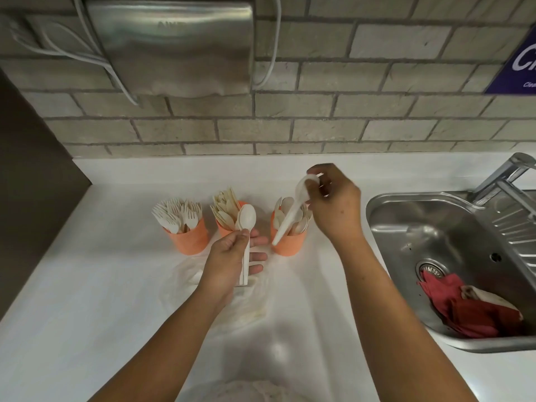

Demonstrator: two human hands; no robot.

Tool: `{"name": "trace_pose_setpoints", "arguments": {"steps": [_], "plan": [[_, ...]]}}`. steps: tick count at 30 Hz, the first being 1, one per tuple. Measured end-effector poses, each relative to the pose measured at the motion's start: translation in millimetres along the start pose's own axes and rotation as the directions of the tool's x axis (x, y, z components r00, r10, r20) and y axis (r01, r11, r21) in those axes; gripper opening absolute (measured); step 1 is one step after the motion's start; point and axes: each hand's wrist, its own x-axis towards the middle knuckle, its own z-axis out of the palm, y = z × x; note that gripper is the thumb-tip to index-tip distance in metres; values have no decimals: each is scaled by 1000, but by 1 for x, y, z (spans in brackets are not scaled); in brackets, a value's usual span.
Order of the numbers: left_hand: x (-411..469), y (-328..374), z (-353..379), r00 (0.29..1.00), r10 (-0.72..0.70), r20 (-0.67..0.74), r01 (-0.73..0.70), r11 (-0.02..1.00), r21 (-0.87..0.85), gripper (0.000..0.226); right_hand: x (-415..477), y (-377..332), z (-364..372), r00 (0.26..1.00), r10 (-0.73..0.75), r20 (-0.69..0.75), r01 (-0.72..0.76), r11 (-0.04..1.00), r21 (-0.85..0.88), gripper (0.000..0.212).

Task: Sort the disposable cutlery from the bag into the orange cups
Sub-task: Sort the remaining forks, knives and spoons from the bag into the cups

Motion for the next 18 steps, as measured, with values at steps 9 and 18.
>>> {"name": "trace_pose_setpoints", "arguments": {"steps": [9, 18], "plan": [[-1, -1, 5, 1000, -4, -6, 4, 1000, 5, 28, 9, 20, 4, 952, -274, -136, 245, 949, -197, 20], [-1, -3, 2, 1000, 2, 4, -2, 1000, 25, 29, -17, 50, 28, 930, -363, 62, 362, 872, -330, 21]]}}
